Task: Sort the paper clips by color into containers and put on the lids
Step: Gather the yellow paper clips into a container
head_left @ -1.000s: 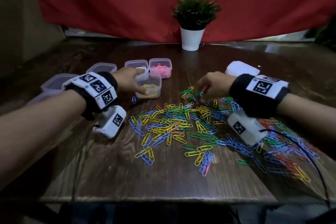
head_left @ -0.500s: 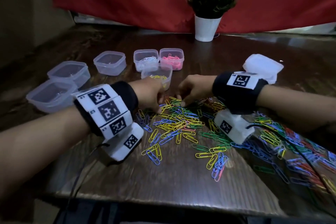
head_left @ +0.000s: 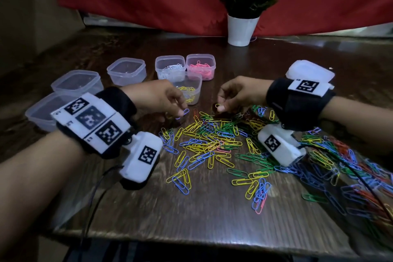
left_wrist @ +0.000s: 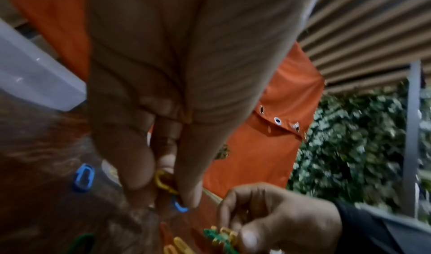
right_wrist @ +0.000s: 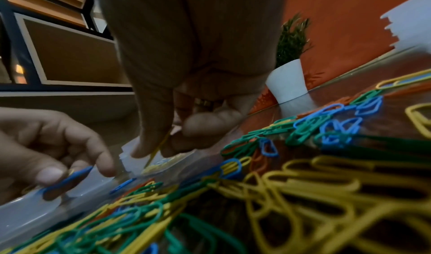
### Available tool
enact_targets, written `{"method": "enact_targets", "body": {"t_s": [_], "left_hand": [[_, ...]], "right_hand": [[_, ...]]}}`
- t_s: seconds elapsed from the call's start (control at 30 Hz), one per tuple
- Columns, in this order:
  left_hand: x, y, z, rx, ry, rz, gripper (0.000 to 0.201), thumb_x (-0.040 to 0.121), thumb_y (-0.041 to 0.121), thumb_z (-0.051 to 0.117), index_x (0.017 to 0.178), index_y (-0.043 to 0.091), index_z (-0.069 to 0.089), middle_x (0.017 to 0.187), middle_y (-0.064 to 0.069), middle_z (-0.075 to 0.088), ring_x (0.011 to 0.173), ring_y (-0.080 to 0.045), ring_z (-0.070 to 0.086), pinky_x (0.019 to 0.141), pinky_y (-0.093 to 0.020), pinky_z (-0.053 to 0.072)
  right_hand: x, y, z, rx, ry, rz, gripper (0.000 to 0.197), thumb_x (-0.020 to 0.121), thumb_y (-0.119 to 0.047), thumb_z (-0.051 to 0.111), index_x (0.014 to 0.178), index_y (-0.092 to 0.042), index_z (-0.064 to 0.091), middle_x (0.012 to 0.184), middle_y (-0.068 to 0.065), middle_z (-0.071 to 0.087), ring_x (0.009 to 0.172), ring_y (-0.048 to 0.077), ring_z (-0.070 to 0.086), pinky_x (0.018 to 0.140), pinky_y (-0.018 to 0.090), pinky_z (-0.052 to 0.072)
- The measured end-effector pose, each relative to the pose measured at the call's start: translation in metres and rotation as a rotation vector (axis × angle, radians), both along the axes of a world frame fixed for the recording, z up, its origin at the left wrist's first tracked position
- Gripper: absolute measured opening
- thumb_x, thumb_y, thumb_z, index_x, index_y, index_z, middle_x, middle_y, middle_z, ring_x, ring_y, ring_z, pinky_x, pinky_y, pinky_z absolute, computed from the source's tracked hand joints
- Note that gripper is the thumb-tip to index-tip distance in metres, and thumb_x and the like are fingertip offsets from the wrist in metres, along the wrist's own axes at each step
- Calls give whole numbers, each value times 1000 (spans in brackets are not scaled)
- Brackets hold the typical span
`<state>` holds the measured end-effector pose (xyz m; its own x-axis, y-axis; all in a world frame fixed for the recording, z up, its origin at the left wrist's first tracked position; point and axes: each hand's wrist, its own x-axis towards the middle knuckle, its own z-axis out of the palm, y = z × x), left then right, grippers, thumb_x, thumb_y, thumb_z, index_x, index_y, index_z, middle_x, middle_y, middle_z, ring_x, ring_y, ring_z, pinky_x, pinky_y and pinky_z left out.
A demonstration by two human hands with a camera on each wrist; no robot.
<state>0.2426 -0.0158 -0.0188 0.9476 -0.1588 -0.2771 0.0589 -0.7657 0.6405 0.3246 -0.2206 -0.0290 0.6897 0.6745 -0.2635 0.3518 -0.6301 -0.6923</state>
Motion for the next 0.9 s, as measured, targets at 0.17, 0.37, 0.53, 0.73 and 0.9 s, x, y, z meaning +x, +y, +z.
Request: {"method": "enact_targets", "body": {"t_s": [0.17, 0.37, 0.53, 0.73, 0.9], "left_hand": [[5, -4, 7, -263, 45, -20, 20, 90, -3, 51, 78, 11, 60, 53, 7, 58, 48, 2, 52, 43, -10, 40], [7, -11, 2, -413, 36, 40, 18, 88, 5, 56, 73, 16, 58, 61, 0, 57, 56, -4, 52, 43, -9, 40], [3, -8, -1, -438, 22, 100, 11, 82, 9, 63, 72, 14, 60, 67, -3, 57, 71, -15, 46, 44, -10, 41], [-3, 0, -9, -418, 51, 88, 4, 82, 7, 61, 80, 9, 64, 63, 1, 62, 53, 1, 54, 43, -9, 42], [-2, 5, -9, -458, -14, 138, 17, 78, -8, 62, 86, 7, 64, 63, -2, 69, 53, -4, 63, 48, -11, 48]], "right_hand": [[5, -1, 3, -135, -45, -3, 14, 84, -2, 63, 92, -11, 58, 66, -2, 58, 43, -5, 54, 39, 11, 40], [5, -3, 10, -195, -102, -17, 20, 84, -3, 63, 72, -17, 56, 61, -4, 53, 48, -2, 51, 50, 17, 42], [3, 1, 11, -153, -60, -46, 15, 82, -7, 66, 73, -15, 58, 66, 2, 52, 56, 5, 46, 52, 17, 40], [5, -2, 10, -180, -9, -72, 21, 87, 6, 53, 95, -13, 56, 73, 2, 59, 48, -1, 55, 44, 14, 46], [0, -6, 15, -335, -140, -46, 16, 88, -2, 55, 101, -6, 61, 65, 1, 60, 56, 7, 57, 42, 15, 43]]}}
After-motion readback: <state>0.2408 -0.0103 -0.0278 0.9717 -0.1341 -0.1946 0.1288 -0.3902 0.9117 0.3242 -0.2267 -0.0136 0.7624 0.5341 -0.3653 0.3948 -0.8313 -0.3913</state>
